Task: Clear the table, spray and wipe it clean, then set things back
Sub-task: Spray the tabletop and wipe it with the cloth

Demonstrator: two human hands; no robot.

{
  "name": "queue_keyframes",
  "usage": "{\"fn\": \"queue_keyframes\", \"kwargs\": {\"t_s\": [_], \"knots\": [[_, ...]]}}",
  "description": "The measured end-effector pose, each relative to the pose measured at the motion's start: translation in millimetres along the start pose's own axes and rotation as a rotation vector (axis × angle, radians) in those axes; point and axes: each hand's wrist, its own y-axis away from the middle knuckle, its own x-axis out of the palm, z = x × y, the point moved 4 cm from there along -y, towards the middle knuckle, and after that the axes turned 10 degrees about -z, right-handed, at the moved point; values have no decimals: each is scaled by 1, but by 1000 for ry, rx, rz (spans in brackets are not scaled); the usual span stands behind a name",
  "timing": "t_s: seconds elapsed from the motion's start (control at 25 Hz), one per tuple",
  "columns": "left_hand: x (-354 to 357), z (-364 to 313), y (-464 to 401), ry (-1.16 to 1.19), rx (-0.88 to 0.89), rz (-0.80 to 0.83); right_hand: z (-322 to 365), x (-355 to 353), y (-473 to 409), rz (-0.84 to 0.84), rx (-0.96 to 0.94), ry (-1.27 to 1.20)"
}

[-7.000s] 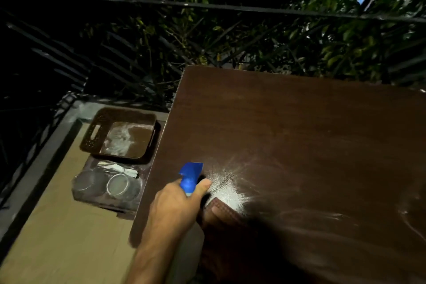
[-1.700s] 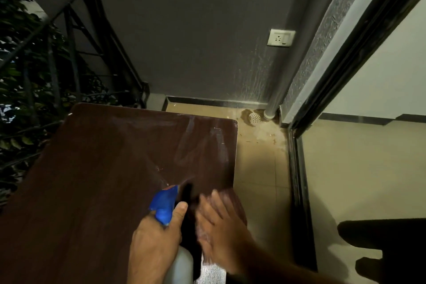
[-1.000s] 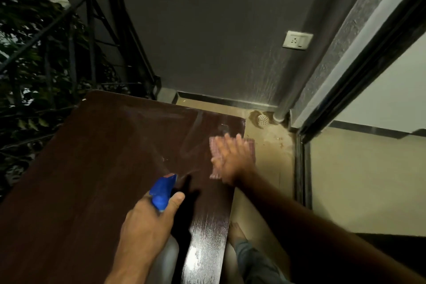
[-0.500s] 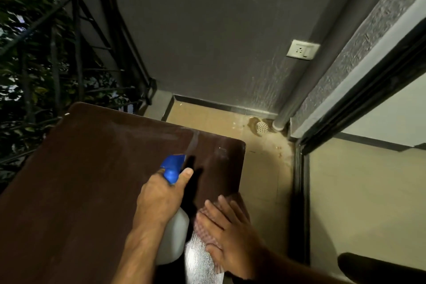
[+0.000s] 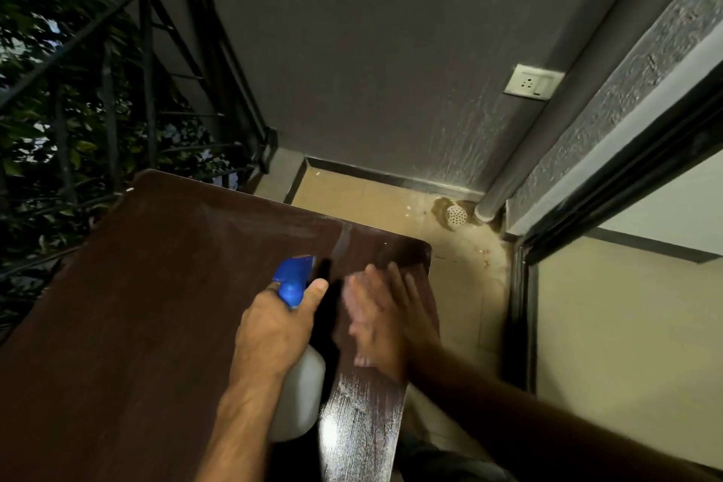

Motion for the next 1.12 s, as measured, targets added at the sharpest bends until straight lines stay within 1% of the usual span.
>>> {"fn": "queue_keyframes", "kwargs": {"t_s": [0.12,0.2,0.24,0.32,0.4,0.44,0.52,0.6,0.68,0.76,0.8,0.88,0.92,0.96,1.0,1.04,1.08,1.12], "knots": [[-6,7,4,26,-26,-14,41,23,73,87,-254,-30],[-14,17,9,34,-48,-33,54,30,99,140,-326,-41],[-18,23,11,30,-56,-43,54,28,94,133,-333,-41],[-29,37,16,14,-73,-62,46,17,63,43,-283,-1],[-37,50,18,5,-92,-64,29,5,16,-56,-151,31],[-41,57,19,4,-110,-63,23,0,-10,-70,-111,34],[-47,68,17,2,-141,-55,22,-5,-52,2,-77,48],[-50,75,11,-19,-168,-54,31,-6,-71,53,-96,75],[-52,80,3,-27,-199,-73,49,-4,-61,18,-217,50],[-56,81,-2,24,-219,-101,73,4,-18,-27,-387,-2],[-58,82,-3,59,-226,-112,84,14,10,9,-488,1],[-62,85,-4,104,-243,-136,100,33,62,162,-705,28],[-64,87,-3,111,-255,-146,102,39,76,220,-771,7],[-67,89,-1,112,-263,-155,101,45,77,240,-834,-6],[-69,91,1,109,-267,-164,101,49,63,199,-868,24],[-71,93,4,100,-265,-176,104,48,40,166,-856,74],[-73,96,6,86,-261,-182,110,47,12,105,-793,106],[-75,98,8,71,-258,-183,116,44,-23,86,-676,101]]}}
